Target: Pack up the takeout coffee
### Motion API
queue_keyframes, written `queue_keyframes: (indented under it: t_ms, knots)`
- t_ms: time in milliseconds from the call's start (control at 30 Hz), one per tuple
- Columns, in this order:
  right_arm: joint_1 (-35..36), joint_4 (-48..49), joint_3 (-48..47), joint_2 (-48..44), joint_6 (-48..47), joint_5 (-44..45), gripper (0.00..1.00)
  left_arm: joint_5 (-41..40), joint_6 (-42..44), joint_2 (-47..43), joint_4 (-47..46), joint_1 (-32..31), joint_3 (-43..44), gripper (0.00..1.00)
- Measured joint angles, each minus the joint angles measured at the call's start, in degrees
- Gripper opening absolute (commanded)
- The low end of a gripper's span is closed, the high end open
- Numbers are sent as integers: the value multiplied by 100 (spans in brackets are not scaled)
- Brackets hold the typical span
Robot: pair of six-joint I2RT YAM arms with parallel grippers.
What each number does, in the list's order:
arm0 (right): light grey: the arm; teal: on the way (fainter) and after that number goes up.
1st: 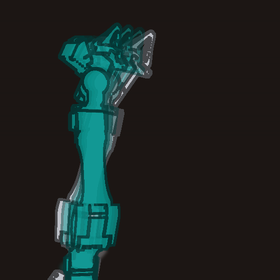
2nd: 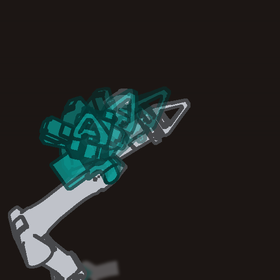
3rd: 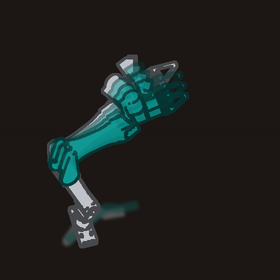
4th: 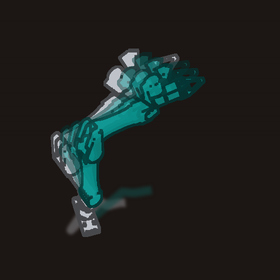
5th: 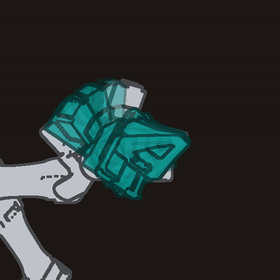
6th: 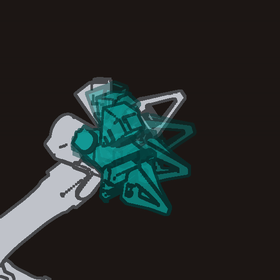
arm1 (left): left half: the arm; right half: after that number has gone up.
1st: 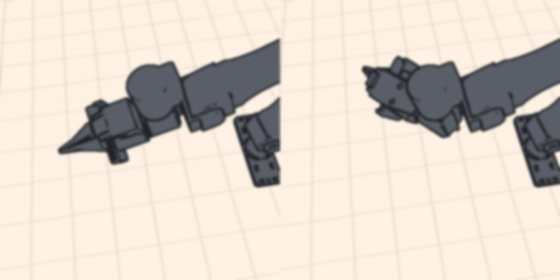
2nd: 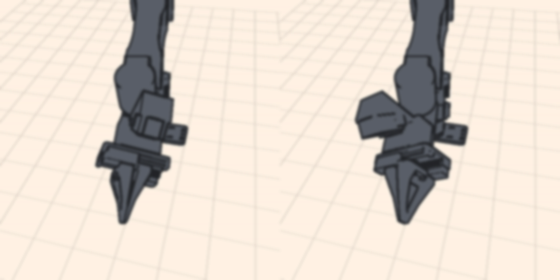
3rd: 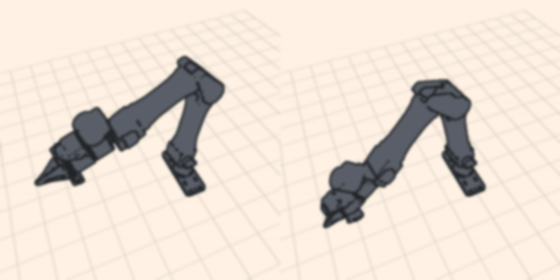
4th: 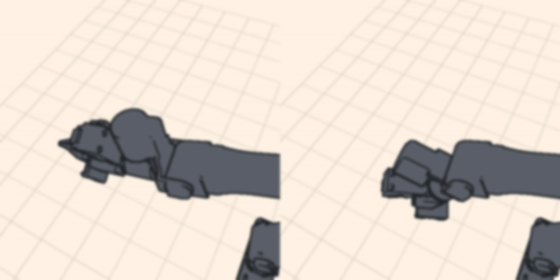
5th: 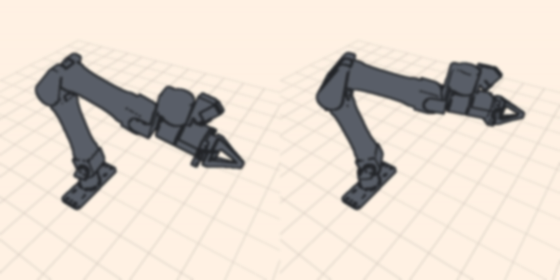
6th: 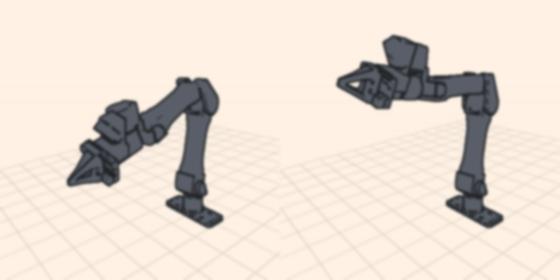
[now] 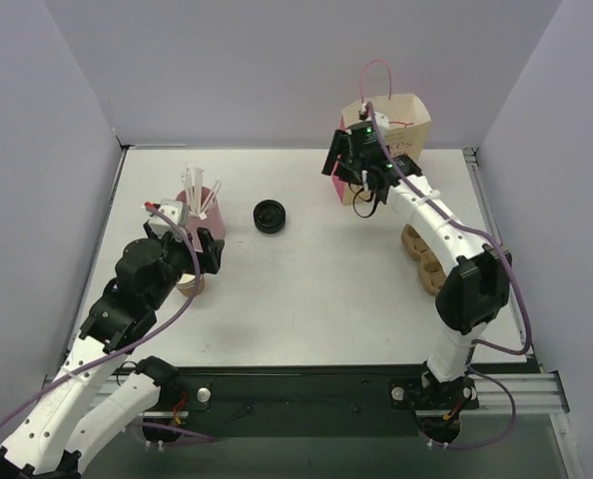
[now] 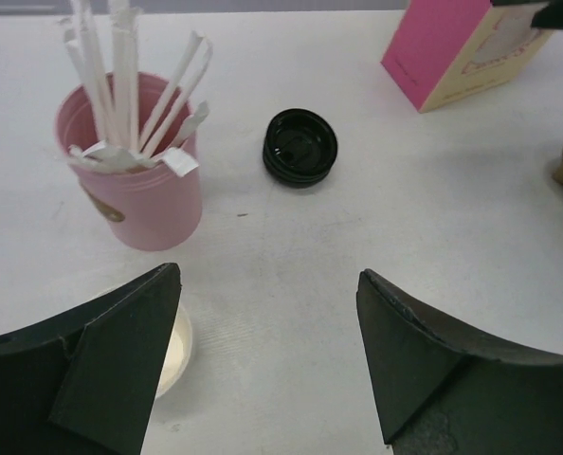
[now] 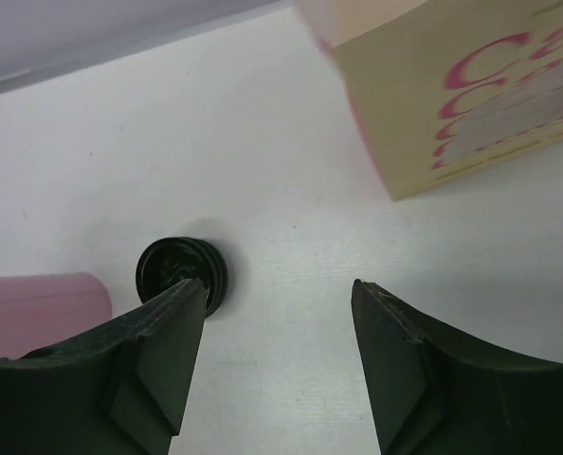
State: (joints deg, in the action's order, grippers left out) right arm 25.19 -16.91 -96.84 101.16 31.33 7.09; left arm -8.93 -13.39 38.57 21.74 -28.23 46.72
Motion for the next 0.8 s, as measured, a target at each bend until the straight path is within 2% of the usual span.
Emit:
queue_keyframes:
  t_ms: [67, 233, 433, 567, 800]
  knots:
    - [249, 72, -46, 295, -7, -153, 62, -431, -92, 11, 118, -28, 2, 82]
    - [693, 94, 28, 702, -39, -463, 61, -1523, -522, 243, 726, -55, 79, 60]
    - [743, 168, 817, 361, -175, -697, 59, -1746, -848, 831, 1196, -57, 83, 59]
    - [726, 155, 1309, -138, -289, -824, 59, -1932, -1014, 1587, 1467, -55, 144, 58]
    - [721, 210, 1659, -994, -400, -953, 59, -1744, -1038, 2271, 1639, 177, 144, 46]
